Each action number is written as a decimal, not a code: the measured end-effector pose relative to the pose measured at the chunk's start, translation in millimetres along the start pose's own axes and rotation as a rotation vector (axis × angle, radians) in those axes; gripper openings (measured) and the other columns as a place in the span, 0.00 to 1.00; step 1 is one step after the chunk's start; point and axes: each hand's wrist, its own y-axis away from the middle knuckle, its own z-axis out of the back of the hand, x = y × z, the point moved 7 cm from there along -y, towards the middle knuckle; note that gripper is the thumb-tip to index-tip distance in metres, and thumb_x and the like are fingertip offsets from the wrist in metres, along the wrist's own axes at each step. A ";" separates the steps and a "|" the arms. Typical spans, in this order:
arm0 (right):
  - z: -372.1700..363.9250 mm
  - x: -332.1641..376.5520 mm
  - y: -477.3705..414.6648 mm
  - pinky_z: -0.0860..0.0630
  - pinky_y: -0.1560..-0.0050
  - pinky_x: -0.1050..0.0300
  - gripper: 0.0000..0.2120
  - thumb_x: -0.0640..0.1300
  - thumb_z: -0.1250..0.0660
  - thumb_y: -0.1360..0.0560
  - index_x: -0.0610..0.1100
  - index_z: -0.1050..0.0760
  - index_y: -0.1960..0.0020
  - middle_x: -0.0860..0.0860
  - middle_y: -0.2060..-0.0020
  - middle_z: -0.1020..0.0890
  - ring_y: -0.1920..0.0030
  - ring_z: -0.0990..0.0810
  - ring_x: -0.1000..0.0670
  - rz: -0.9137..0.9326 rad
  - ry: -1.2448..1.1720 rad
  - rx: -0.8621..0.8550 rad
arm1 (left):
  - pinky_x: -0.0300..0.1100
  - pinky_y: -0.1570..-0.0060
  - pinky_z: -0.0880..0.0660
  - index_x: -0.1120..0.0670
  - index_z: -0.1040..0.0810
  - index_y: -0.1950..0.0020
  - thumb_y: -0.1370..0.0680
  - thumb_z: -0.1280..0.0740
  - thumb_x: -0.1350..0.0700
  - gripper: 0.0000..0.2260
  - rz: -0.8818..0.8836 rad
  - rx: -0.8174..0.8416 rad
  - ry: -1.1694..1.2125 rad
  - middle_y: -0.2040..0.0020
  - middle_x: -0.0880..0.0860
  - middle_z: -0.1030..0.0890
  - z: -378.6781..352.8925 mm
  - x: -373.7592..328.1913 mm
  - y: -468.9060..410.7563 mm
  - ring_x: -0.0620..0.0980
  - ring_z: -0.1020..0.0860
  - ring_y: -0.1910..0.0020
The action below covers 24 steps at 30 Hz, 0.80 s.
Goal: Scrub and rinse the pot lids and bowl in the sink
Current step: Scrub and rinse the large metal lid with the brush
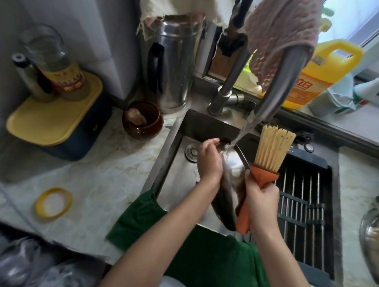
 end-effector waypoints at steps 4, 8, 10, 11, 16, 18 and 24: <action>-4.5 -3.9 -9.3 0.28 0.64 0.51 0.14 0.42 0.33 0.24 0.43 0.26 0.68 0.46 0.74 0.25 0.69 0.25 0.45 -0.051 -0.001 -0.071 | 0.42 0.32 0.38 0.44 0.26 0.52 0.25 0.40 0.54 0.06 -0.260 0.087 -0.312 0.27 0.50 0.36 -15.9 2.2 54.6 0.46 0.37 0.29; -4.3 -0.9 -1.2 0.31 0.67 0.53 0.14 0.42 0.35 0.23 0.43 0.27 0.66 0.48 0.75 0.27 0.72 0.28 0.47 -0.044 -0.040 -0.016 | 0.50 0.37 0.30 0.46 0.24 0.60 0.31 0.38 0.50 0.03 -0.096 0.050 -0.094 0.43 0.51 0.23 -1.2 -9.5 3.1 0.51 0.26 0.39; -4.7 1.9 -1.7 0.32 0.69 0.56 0.13 0.41 0.35 0.23 0.43 0.27 0.67 0.51 0.77 0.27 0.73 0.29 0.50 -0.041 -0.055 -0.006 | 0.53 0.38 0.30 0.47 0.26 0.56 0.26 0.37 0.54 0.03 -0.056 0.015 -0.076 0.47 0.48 0.24 -1.4 -11.2 4.1 0.54 0.26 0.40; -3.3 2.4 -4.4 0.31 0.68 0.56 0.13 0.40 0.35 0.23 0.44 0.27 0.67 0.51 0.77 0.27 0.74 0.28 0.51 -0.042 -0.047 -0.026 | 0.51 0.34 0.32 0.47 0.26 0.52 0.24 0.38 0.56 0.04 -0.121 0.033 -0.165 0.42 0.47 0.26 -7.0 -10.1 19.2 0.53 0.29 0.36; -2.2 5.5 -7.0 0.32 0.70 0.58 0.13 0.39 0.35 0.23 0.42 0.27 0.66 0.49 0.75 0.28 0.75 0.29 0.53 -0.046 -0.056 -0.009 | 0.44 0.31 0.39 0.43 0.27 0.60 0.26 0.39 0.55 0.07 -0.328 0.124 -0.224 0.33 0.50 0.29 -13.4 -6.2 45.7 0.48 0.35 0.30; 5.3 4.8 -2.5 0.33 0.71 0.59 0.12 0.39 0.36 0.22 0.42 0.28 0.64 0.49 0.75 0.28 0.75 0.29 0.52 -0.067 -0.110 0.012 | 0.45 0.38 0.32 0.47 0.26 0.61 0.28 0.40 0.52 0.05 -0.173 0.124 -0.177 0.43 0.55 0.23 -12.4 -11.6 10.3 0.53 0.27 0.38; 43.3 -11.2 -10.7 0.22 0.60 0.53 0.05 0.43 0.34 0.24 0.42 0.25 0.55 0.44 0.64 0.20 0.64 0.20 0.45 -0.335 -0.393 0.002 | 0.26 0.60 0.34 0.58 0.27 0.48 0.19 0.43 0.49 0.13 -0.092 0.520 -0.397 0.60 0.50 0.29 -29.7 -10.2 -22.0 0.43 0.31 0.61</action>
